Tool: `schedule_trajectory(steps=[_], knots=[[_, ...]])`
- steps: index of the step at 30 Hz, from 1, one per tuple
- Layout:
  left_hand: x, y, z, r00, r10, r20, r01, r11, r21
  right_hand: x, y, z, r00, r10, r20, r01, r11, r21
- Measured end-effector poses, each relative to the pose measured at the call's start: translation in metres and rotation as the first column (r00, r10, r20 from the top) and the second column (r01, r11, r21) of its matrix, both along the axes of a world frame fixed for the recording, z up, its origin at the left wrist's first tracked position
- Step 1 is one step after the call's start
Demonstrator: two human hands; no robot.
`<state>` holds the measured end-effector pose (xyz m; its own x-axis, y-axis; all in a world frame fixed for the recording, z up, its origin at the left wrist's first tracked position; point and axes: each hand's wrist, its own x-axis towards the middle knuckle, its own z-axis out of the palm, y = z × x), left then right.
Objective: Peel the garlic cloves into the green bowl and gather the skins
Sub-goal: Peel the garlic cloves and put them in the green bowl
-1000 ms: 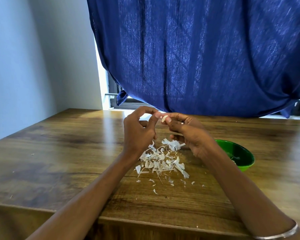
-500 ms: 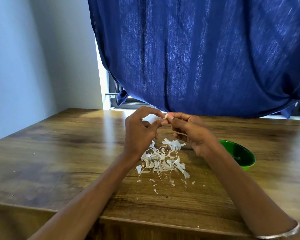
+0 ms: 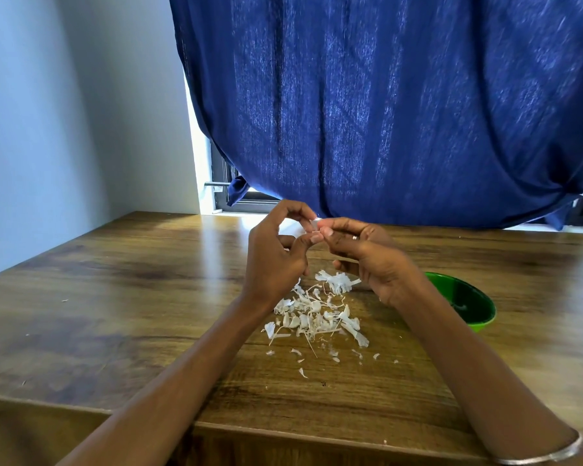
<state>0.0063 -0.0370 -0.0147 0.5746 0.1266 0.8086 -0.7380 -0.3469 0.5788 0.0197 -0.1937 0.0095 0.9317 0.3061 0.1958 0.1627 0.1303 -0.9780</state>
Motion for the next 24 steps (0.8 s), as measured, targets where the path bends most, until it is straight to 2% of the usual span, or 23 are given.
schedule_trajectory(steps=[7,10,20,24], knots=[[0.004,0.001,-0.002,0.998,-0.063,-0.004,0.063,0.997,0.036,-0.001,0.0,-0.002,1.0,-0.019,0.004,0.019,0.999,-0.032],[0.008,0.002,-0.006,0.999,-0.041,-0.003,0.041,0.998,0.045,0.001,0.0,-0.003,1.0,-0.023,0.012,0.024,0.999,-0.045],[0.014,0.001,-0.017,0.998,-0.004,-0.059,0.006,1.0,0.019,0.0,0.016,-0.013,0.995,-0.098,0.018,0.097,0.994,0.049],[0.013,-0.004,-0.018,0.999,0.032,-0.031,-0.032,0.999,-0.011,-0.002,0.022,-0.015,0.992,-0.127,0.025,0.124,0.987,0.098]])
